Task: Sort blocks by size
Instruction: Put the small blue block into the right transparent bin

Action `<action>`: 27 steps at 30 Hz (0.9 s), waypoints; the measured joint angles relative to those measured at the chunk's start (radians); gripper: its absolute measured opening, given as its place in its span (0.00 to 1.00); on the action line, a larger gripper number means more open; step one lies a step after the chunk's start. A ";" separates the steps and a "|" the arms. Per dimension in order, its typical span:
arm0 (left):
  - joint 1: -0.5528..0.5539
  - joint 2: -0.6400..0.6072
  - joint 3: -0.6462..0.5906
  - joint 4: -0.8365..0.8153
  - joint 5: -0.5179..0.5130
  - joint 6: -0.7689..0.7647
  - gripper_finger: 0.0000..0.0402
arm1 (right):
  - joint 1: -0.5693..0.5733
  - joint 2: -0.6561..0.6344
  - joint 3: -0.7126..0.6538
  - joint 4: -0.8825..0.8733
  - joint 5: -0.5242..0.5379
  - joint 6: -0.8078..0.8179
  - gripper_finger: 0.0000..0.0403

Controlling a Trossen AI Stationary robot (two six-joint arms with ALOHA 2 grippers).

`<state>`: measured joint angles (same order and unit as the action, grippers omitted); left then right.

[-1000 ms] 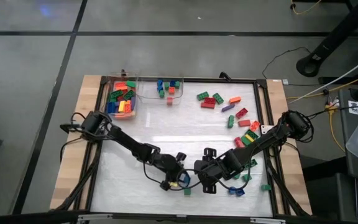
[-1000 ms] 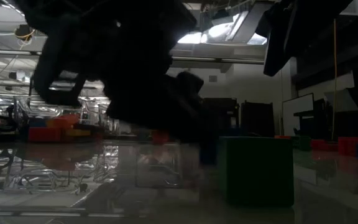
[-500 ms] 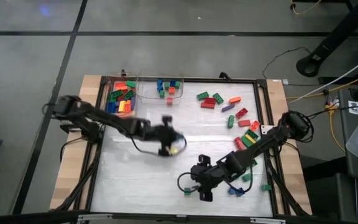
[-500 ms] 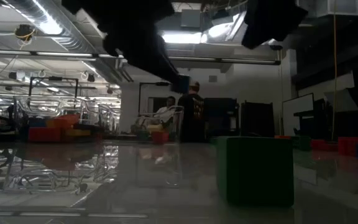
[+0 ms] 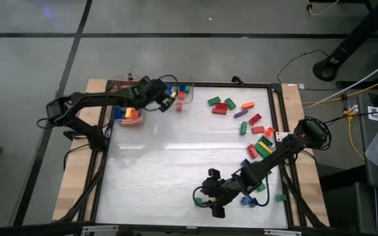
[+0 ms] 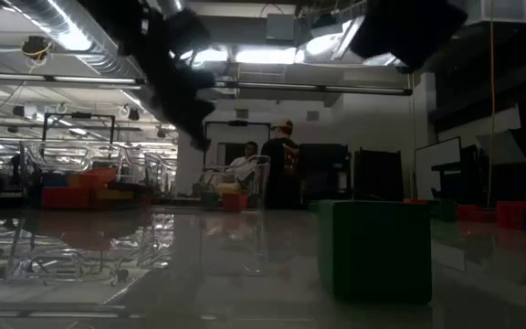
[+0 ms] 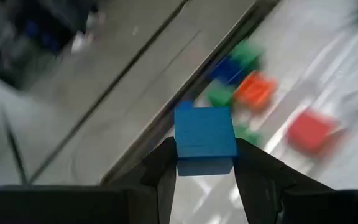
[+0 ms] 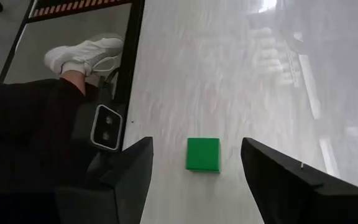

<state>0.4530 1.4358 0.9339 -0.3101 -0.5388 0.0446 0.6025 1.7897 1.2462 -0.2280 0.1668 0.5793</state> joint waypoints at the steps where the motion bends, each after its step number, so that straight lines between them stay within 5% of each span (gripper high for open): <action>1: 0.024 0.006 -0.006 0.003 0.001 -0.015 0.32 | 0.000 0.000 -0.002 0.000 0.001 0.000 0.60; 9: 0.125 0.041 -0.015 0.018 0.004 -0.164 0.32 | 0.000 0.081 -0.005 0.108 -0.001 -0.006 0.60; 27: 0.123 0.044 -0.014 0.066 0.005 -0.176 0.32 | 0.000 0.141 -0.005 0.119 -0.041 -0.007 0.60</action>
<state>0.5757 1.4796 0.9195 -0.2441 -0.5339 -0.1314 0.6029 1.9305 1.2415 -0.1094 0.1257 0.5720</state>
